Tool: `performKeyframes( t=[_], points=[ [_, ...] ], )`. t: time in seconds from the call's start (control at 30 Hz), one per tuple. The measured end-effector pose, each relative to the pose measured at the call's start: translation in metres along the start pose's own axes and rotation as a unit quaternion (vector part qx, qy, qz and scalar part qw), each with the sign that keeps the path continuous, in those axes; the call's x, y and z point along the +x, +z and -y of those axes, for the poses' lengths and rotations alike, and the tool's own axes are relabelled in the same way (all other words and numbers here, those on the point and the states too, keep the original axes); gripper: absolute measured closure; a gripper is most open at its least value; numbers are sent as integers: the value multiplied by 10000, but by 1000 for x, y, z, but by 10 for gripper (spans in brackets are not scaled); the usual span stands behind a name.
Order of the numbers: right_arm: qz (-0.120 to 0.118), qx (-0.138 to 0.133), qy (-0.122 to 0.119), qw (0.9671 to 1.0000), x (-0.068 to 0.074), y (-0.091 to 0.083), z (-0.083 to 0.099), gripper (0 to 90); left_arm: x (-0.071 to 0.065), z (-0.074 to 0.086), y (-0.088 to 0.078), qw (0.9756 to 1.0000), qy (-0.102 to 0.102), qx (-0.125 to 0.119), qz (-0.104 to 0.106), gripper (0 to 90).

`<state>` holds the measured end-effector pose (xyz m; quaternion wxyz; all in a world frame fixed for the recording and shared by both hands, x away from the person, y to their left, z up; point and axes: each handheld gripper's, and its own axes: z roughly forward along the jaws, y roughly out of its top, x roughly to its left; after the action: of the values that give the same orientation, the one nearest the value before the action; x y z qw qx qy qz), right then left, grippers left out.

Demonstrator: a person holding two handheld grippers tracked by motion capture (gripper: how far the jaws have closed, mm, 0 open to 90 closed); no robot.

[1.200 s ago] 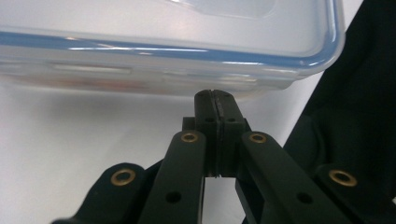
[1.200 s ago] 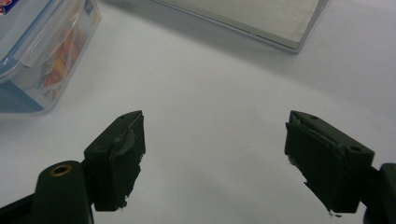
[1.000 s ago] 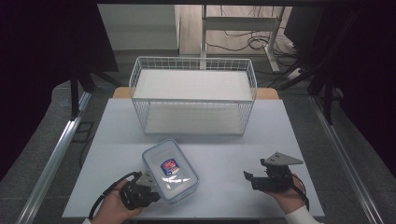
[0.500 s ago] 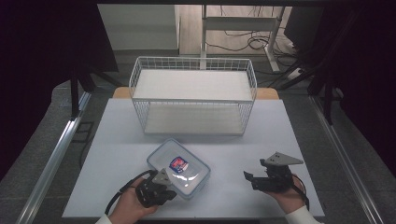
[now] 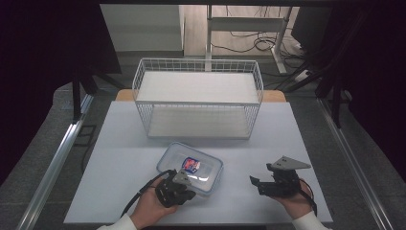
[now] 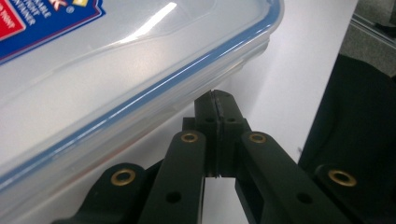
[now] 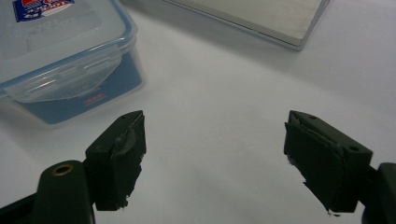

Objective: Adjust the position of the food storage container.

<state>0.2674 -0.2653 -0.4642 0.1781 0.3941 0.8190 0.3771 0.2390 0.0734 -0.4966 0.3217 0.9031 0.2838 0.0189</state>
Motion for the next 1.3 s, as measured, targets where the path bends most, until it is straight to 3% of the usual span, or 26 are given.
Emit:
performKeyframes(
  t=[0.27,0.57,0.97,1.3],
  points=[
    [18,8,26,10000,-1,-1,0,211,-6,-19,15,9999,44,-61,-87,896],
    [14,6,41,10000,-2,0,1,211,-6,-26,22,9999,-25,-120,-88,895],
    [21,20,31,10000,-2,1,1,211,-11,-44,37,9992,-38,-225,-324,896],
    [38,31,28,10000,-3,0,1,211,-10,-50,42,9991,-47,-255,-326,896]
  ],
)
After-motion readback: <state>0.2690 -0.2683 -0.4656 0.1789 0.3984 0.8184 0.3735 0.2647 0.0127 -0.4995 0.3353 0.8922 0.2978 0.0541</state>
